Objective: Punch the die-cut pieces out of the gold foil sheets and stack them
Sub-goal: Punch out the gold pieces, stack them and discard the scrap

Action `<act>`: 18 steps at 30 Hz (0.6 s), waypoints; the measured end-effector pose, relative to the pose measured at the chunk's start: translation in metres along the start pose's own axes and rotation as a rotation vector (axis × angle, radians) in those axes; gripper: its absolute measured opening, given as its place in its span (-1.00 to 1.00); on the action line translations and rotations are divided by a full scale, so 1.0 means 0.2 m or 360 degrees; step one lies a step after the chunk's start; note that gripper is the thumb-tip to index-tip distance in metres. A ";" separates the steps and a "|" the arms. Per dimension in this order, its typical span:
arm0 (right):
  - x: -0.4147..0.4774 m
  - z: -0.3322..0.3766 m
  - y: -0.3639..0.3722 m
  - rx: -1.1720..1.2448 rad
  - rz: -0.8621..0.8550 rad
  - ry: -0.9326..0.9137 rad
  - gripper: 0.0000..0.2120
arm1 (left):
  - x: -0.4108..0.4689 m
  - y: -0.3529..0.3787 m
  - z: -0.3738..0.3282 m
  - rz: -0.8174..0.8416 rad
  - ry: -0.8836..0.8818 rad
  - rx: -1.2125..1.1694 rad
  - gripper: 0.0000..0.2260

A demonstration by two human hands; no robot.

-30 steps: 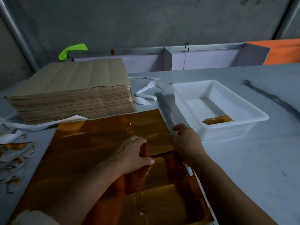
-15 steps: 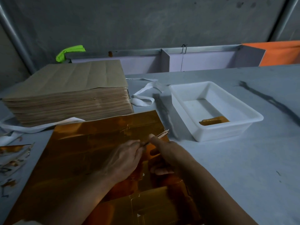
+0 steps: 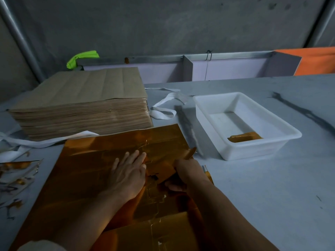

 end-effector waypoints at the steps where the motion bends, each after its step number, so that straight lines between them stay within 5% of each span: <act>1: 0.00 0.00 -0.01 0.0041 -0.0022 -0.0005 -0.89 | 0.01 0.00 0.00 -0.0009 0.0003 -0.0004 -0.55; 7: 0.01 -0.02 -0.06 0.0325 -0.0120 0.0057 -0.62 | 0.02 0.01 0.00 -0.0029 0.0006 0.0023 -0.54; 18: -0.18 -0.02 -0.25 0.0027 -0.0057 0.0009 -0.89 | 0.02 0.01 0.01 -0.0037 -0.0020 -0.0018 -0.54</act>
Point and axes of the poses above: each hand's wrist, its own x-axis towards the middle knuckle, its own y-axis out of the palm, z = x × y, the point moved 8 cm from there along x, towards the middle knuckle, and after that the axes turned 11 degrees about z, right-handed, at the moved point
